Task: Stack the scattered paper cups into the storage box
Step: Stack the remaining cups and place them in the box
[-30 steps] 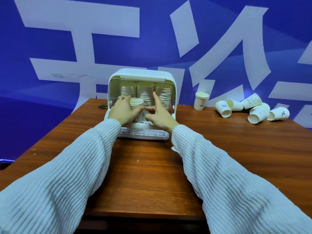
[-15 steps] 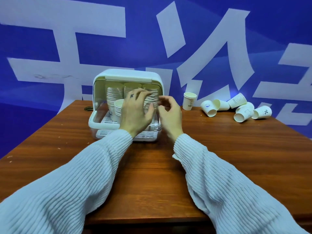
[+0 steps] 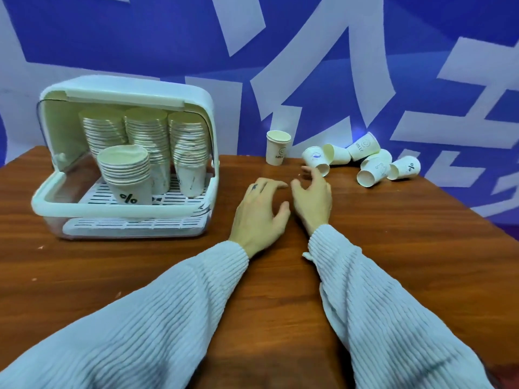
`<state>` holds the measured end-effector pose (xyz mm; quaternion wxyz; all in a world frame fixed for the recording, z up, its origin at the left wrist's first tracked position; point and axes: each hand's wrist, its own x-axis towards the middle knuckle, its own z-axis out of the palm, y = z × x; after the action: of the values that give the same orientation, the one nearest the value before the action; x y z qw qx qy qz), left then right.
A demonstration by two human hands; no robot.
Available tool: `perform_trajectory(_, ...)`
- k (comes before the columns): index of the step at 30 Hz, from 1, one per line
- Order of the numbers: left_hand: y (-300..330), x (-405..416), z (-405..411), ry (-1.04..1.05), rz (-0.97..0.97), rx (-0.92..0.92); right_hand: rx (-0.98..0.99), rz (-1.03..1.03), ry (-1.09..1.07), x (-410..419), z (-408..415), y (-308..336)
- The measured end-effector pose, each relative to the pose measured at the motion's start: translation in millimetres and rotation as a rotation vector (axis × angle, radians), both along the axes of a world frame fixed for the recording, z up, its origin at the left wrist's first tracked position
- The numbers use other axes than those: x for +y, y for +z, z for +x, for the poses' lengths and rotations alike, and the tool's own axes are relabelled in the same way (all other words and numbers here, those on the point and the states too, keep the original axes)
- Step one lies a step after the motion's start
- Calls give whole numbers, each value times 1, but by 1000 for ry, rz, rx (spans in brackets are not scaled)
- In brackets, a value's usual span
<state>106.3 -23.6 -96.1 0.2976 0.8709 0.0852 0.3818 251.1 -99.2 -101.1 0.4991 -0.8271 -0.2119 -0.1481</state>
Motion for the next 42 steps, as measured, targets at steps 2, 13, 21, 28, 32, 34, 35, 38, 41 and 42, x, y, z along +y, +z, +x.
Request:
perform_trajectory(2,-1,3,2,-4,-21,4,-54,-156,-122,6,33,-3)
perform_trajectory(13,1,5,0,-21,-41,46,34,-243,-349,34,98,-1)
perform_trajectory(21,5,14,6,-100,-697,130,555,482,536,10,11,4)
perform_trajectory(28,1,19,6,37,-699,5,305,234,547,18,13,15)
perform_trajectory(32,3,17,7,114,-661,-71,31,60,307,48,36,31)
perform_trajectory(34,2,15,6,108,-658,-52,-48,-199,252,66,55,37)
perform_trajectory(35,2,14,6,101,-645,-34,-61,-304,228,73,63,39)
perform_trajectory(38,0,14,7,69,-599,21,-138,-519,196,91,77,39)
perform_trajectory(41,-2,15,9,73,-575,33,-209,-644,200,97,86,37)
perform_trajectory(42,-3,16,9,76,-574,32,-249,-661,193,96,87,37)
